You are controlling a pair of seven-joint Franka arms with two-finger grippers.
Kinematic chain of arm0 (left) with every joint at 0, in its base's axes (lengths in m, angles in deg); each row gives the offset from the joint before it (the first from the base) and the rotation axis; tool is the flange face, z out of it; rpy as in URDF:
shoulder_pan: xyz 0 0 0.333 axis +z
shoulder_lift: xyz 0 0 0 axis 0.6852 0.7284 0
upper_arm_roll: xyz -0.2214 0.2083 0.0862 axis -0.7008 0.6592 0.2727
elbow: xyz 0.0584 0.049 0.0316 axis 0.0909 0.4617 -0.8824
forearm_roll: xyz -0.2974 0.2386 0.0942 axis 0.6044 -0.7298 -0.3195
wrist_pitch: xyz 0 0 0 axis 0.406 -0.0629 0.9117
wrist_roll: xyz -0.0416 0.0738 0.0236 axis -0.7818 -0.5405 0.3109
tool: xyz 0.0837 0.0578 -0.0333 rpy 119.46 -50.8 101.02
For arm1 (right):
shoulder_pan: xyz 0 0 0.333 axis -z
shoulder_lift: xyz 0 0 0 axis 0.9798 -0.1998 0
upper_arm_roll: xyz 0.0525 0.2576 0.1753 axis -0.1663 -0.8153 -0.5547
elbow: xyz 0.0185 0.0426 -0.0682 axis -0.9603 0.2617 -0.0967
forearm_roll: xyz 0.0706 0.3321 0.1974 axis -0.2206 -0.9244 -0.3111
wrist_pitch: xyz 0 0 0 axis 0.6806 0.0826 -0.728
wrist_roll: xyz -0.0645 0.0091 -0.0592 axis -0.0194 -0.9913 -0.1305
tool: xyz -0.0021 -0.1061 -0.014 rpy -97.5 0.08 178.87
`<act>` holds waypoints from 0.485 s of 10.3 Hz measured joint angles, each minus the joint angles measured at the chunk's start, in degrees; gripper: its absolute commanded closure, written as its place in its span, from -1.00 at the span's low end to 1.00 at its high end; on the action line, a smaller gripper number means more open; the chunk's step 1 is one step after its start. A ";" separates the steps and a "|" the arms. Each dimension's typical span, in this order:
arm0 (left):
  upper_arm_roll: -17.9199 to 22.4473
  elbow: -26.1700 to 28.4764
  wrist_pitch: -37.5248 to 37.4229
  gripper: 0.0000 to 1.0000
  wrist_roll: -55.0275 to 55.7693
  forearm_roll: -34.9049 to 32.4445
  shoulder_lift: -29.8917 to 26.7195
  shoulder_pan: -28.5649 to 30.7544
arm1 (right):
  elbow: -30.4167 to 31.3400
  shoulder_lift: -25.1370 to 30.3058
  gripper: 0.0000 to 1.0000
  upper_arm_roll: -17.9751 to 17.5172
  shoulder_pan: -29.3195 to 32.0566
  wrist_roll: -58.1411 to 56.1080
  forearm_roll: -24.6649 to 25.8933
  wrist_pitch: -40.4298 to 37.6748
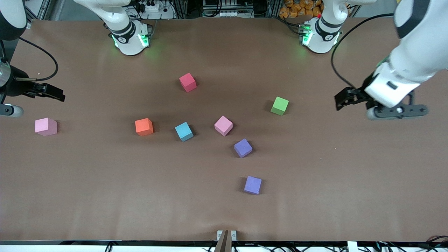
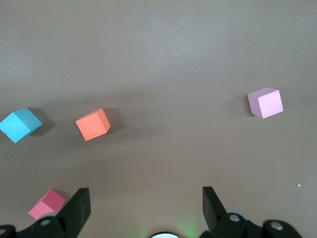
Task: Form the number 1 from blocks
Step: 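Reach the left gripper toward the green cube, then lower the left gripper and grasp the green cube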
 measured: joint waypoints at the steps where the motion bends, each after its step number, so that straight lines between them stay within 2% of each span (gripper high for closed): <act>1: -0.04 0.02 0.18 -1.00 0.11 0.00 0.92 -1.68 | 0.00 -0.01 -1.00 0.02 0.03 0.00 0.00 -0.01; 5: -0.41 0.16 1.32 -1.00 1.04 0.00 6.87 -7.33 | 0.11 -0.16 -1.00 0.17 0.35 -0.27 0.00 -0.09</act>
